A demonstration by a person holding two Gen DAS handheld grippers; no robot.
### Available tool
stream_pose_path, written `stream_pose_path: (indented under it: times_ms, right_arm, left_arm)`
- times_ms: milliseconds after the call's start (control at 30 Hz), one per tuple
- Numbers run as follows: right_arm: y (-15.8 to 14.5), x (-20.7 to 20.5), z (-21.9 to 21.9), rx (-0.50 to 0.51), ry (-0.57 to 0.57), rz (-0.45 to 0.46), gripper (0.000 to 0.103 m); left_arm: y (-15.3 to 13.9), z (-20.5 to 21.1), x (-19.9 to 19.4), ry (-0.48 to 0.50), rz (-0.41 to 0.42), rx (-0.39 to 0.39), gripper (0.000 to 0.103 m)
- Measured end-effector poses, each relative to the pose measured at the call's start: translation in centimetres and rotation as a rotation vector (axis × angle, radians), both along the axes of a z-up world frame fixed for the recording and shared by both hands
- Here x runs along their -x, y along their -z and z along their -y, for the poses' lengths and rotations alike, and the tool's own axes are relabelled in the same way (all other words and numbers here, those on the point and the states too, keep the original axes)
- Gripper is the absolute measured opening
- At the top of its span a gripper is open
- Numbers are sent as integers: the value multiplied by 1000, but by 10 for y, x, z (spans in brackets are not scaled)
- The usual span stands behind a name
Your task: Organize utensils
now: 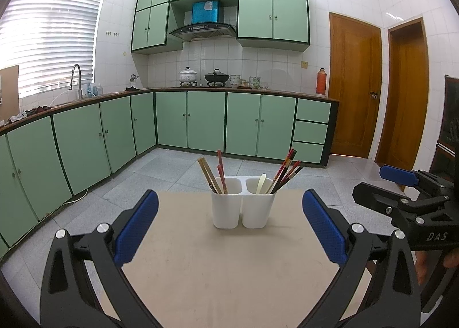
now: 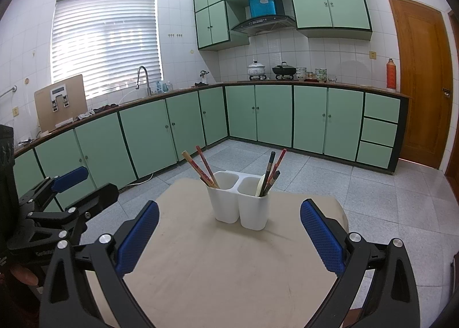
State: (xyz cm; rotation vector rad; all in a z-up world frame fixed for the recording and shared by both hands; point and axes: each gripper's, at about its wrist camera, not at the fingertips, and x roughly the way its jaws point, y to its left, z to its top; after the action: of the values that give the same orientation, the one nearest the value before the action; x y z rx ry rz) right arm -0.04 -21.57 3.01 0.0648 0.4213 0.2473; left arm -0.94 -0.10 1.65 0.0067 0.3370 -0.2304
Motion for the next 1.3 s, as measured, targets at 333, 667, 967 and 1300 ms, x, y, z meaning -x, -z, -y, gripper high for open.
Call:
stream_pose_path:
  times_ms: [333, 667, 967, 1300]
  right_arm:
    - [0, 0, 0, 0, 0, 0, 97]
    - [0, 0, 0, 1, 0, 0, 97]
    - [4, 0, 1, 5, -1, -5, 97]
    - [8, -4, 3, 11, -1, -12, 97]
  left_arm:
    - [1, 0, 0, 1, -2, -2, 97]
    - [1, 0, -3, -1, -7, -2, 97]
    - [1, -2, -2, -1, -8, -2, 97]
    - [2, -3, -5, -6, -8, 5, 97]
